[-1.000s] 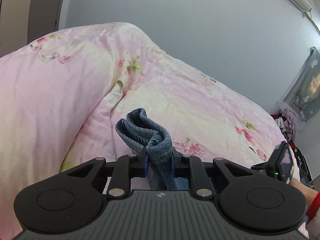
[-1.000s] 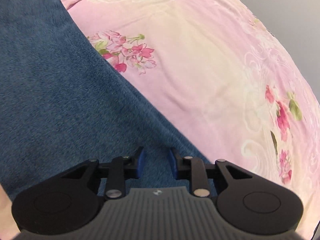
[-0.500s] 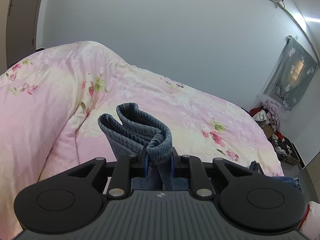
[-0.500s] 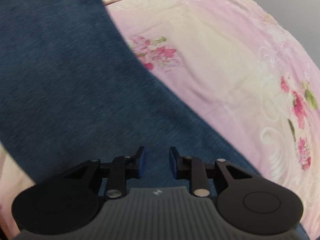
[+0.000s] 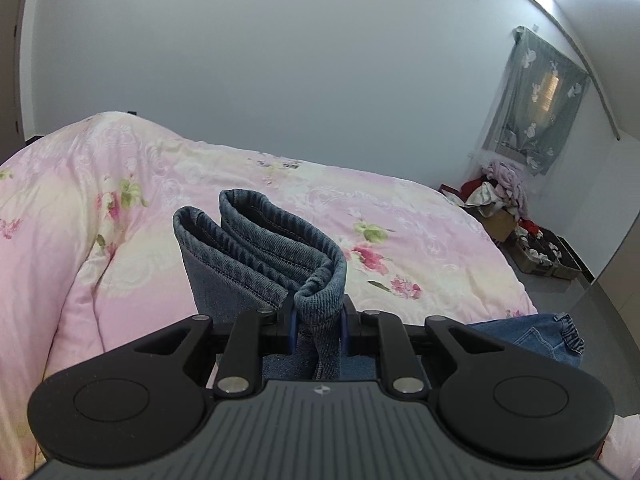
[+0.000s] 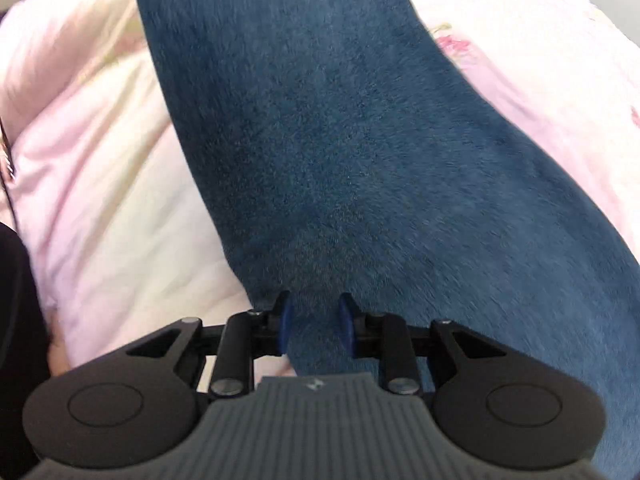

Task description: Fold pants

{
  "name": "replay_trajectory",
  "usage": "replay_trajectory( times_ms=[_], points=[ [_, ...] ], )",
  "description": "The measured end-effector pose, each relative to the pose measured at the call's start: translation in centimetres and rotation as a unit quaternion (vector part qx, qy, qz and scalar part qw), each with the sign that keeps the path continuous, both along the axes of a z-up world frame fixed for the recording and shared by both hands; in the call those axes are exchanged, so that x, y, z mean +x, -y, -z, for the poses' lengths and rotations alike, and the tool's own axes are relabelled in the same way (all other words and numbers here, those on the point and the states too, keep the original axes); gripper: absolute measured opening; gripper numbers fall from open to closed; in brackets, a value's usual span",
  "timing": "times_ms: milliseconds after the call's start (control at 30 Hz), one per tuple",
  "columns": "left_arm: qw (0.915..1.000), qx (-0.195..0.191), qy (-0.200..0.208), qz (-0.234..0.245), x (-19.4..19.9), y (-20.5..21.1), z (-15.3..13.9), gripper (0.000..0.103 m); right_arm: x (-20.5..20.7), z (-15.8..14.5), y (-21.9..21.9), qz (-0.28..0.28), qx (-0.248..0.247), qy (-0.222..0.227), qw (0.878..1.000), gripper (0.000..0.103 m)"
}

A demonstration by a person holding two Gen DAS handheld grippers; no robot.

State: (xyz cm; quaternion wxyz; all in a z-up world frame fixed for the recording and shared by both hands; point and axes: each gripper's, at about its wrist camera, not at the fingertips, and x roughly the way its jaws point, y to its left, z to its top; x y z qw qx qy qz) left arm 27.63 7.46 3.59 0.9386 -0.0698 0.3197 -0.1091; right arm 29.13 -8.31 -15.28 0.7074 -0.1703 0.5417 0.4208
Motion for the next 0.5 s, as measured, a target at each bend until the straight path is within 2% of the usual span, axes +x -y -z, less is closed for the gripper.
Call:
replay_trajectory(
  times_ms=[133,267,400,500],
  points=[
    [0.9991,0.002,0.003,0.043,0.6,4.3,-0.4,0.021,0.3,-1.1,4.9,0.041,-0.023,0.019,0.999,0.022],
    [0.9968,-0.005,-0.009,0.08,1.8,9.2,0.6,0.02,1.0,-1.5,10.5,0.094,-0.054,0.033,0.994,0.023],
    [0.9911,-0.019,-0.039,0.125,3.1,14.5,3.0,0.019,1.1,-1.8,16.3,0.14,-0.069,0.032,0.987,0.023],
    [0.9846,-0.023,-0.072,0.158,3.8,18.3,5.9,0.019,0.5,-1.5,19.2,0.162,-0.083,0.036,0.983,0.023]
  ],
)
